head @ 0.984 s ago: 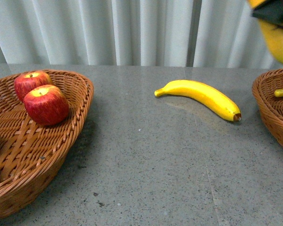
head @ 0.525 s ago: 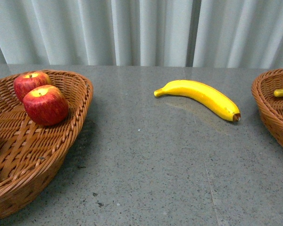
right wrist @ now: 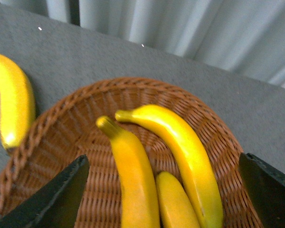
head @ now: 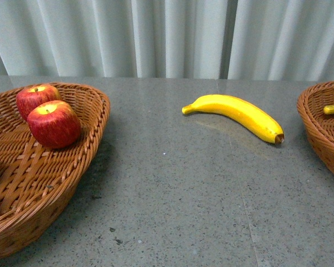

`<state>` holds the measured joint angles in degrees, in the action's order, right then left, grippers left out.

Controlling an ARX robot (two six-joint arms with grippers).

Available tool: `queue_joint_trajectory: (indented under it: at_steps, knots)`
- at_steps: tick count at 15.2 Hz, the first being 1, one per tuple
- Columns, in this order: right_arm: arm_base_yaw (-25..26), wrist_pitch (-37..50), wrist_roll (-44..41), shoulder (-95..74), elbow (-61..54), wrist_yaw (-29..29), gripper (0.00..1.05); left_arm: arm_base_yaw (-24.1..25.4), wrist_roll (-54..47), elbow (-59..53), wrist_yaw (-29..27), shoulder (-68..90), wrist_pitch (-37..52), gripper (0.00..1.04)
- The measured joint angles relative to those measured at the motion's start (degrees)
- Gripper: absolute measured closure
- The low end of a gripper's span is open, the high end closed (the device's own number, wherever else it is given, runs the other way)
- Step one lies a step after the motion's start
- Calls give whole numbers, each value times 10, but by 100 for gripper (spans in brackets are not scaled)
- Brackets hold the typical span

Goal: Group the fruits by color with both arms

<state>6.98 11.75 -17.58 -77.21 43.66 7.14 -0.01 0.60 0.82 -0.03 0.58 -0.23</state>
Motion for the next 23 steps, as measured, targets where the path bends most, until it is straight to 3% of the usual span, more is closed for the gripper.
queue_joint_trajectory:
  at_steps: [1, 5, 9, 11, 15, 23]
  knots:
    - [-18, -2, 5, 1, 14, -3, 5, 0, 0, 0, 0, 0, 0, 7]
    - [-132, -2, 31, -38, 107, -42, 7, 0, 0, 0, 0, 0, 0, 7]
    - [-248, -21, 62, -180, 236, -52, 7, 0, 0, 0, 0, 0, 0, 7]
    - [-281, -47, 63, -251, 301, -55, 7, 0, 0, 0, 0, 0, 0, 7]
    - [-294, -110, 47, -364, 392, -54, 7, 0, 0, 0, 0, 0, 0, 7]
    - [-253, -240, 0, -474, 506, -70, 7, 0, 0, 0, 0, 0, 0, 7]
